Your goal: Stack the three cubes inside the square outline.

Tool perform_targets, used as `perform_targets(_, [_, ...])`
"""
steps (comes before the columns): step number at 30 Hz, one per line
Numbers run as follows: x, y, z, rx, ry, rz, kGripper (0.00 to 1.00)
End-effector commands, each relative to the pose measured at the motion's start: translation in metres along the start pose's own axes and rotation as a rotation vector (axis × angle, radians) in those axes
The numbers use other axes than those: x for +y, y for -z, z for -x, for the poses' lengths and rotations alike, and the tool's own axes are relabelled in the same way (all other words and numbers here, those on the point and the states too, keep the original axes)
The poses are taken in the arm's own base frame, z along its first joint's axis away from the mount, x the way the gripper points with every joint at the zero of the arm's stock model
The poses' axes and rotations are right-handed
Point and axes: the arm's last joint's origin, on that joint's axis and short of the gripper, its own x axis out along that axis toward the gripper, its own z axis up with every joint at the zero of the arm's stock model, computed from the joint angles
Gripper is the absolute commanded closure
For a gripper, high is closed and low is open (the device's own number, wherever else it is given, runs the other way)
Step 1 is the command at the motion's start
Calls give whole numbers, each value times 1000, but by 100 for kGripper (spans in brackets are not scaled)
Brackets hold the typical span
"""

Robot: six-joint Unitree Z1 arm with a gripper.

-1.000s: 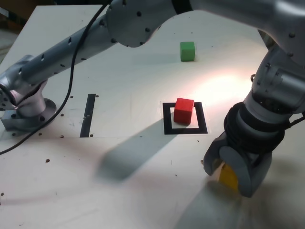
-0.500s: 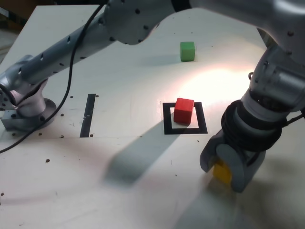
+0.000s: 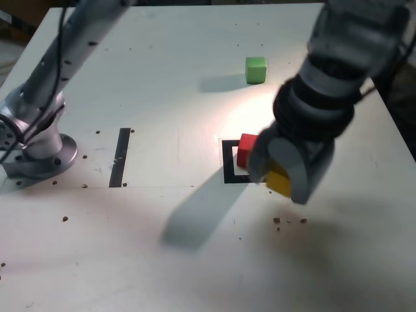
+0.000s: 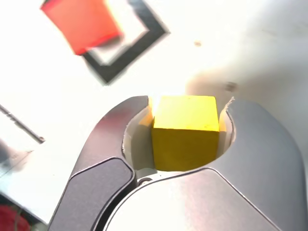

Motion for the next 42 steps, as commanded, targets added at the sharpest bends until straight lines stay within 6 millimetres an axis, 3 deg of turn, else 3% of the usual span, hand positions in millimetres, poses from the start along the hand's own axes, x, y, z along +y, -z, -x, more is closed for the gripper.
perform_targets(1, [7, 20, 13, -10, -2, 36, 71])
perform_targets(10, [33, 55, 19, -5, 42, 168, 71])
perform_targets(26, [80, 73, -14, 52, 141, 338, 70])
perform_targets(42, [93, 68, -35, 72, 150, 344, 70])
